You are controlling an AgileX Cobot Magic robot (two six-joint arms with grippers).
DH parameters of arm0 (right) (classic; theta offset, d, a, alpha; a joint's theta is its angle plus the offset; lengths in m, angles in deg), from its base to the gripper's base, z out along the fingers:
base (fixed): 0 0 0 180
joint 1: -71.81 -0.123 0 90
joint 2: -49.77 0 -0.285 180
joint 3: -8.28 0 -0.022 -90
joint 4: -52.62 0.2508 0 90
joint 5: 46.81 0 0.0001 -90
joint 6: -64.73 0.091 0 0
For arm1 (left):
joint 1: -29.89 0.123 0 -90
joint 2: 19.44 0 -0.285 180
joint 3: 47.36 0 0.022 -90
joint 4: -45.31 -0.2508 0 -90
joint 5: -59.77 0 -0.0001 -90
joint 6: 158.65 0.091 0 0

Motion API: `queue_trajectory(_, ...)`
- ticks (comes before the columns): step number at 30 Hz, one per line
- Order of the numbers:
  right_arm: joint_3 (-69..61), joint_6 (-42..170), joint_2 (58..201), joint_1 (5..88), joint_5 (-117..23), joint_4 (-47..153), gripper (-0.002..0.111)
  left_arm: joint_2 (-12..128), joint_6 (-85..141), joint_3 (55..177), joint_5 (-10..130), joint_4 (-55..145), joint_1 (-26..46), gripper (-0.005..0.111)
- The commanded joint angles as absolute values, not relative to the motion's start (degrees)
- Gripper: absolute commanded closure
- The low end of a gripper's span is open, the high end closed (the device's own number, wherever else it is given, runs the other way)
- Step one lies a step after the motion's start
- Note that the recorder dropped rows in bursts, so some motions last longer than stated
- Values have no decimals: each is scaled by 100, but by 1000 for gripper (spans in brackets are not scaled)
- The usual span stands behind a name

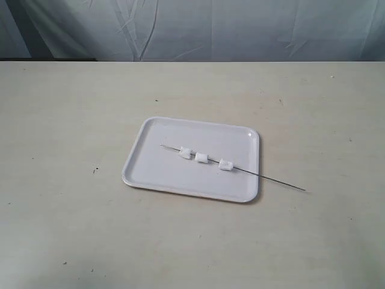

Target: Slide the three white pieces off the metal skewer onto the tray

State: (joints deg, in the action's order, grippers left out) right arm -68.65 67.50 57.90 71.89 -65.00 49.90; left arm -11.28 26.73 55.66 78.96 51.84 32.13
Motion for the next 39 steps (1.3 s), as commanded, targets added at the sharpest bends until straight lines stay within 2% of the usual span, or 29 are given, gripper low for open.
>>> queue_trajectory(1,-6894,6743,5756,7175,-6465,4976,109,-1165,2650,5543,7810,5169,3165,107)
queue_trajectory(10,-6894,6743,5756,7175,-6271,4946,109,-1165,2650,5543,7810,5169,3165,107)
queue_trajectory(24,-6894,6743,5756,7175,-3389,5467,109,-1165,2650,5543,7810,5169,3165,107)
queue_trajectory(39,-6894,6743,5756,7175,-3284,5454,109,-1165,2650,5543,7792,5169,3165,107)
